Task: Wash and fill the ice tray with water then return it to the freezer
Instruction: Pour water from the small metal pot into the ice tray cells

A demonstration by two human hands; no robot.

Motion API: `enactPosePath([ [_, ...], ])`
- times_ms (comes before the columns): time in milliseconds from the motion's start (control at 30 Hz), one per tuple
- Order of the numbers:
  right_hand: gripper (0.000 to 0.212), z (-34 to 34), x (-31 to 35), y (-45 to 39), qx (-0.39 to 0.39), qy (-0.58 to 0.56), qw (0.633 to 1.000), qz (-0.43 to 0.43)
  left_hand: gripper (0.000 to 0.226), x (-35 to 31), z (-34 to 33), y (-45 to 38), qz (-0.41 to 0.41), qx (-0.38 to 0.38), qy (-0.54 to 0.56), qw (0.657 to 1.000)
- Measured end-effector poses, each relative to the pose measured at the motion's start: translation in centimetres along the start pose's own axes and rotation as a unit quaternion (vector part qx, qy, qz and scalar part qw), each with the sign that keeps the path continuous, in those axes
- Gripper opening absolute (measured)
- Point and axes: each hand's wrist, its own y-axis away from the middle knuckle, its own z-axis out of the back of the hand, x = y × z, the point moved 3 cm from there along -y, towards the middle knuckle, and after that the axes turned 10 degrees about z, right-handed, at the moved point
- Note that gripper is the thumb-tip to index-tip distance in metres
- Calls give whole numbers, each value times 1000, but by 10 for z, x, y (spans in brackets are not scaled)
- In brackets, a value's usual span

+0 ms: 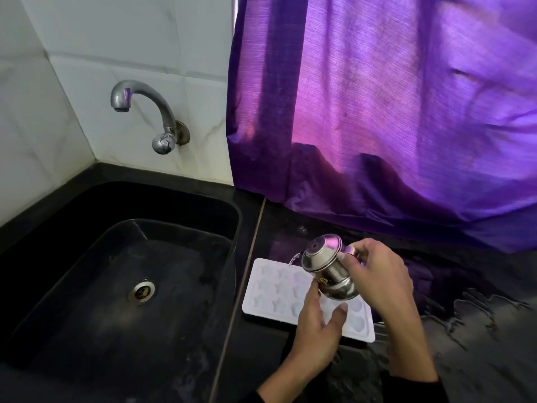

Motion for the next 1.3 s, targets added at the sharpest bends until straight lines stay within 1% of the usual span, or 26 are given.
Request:
enactPosePath([
  [167, 10, -1, -5, 1, 6, -19, 1000, -6, 59, 3, 0, 0, 7, -3, 8, 1000],
  [300, 11, -1, -12, 2, -4, -72, 997, -17, 57, 3, 0, 2, 7, -14, 19, 1000],
  [467, 7, 0, -13, 2, -19, -120, 992, -13, 59, -2, 5, 2, -2, -28, 24, 999],
  [667, 9, -3, 3, 0, -9, -78, 997, 8, 53, -6, 10, 2, -12, -29, 43, 999],
  [800, 9, -6, 11, -1, 3, -48, 999, 19, 62, -5, 13, 1, -4, -32, 47, 998],
  [1100, 10, -13, 19, -5, 12, -4, 999, 35, 55, -6, 16, -1, 6, -35, 51, 998],
  [1300, 9, -16, 19, -5, 18, 4, 999, 42, 62, -3, 16, -2, 8, -42, 47, 998],
])
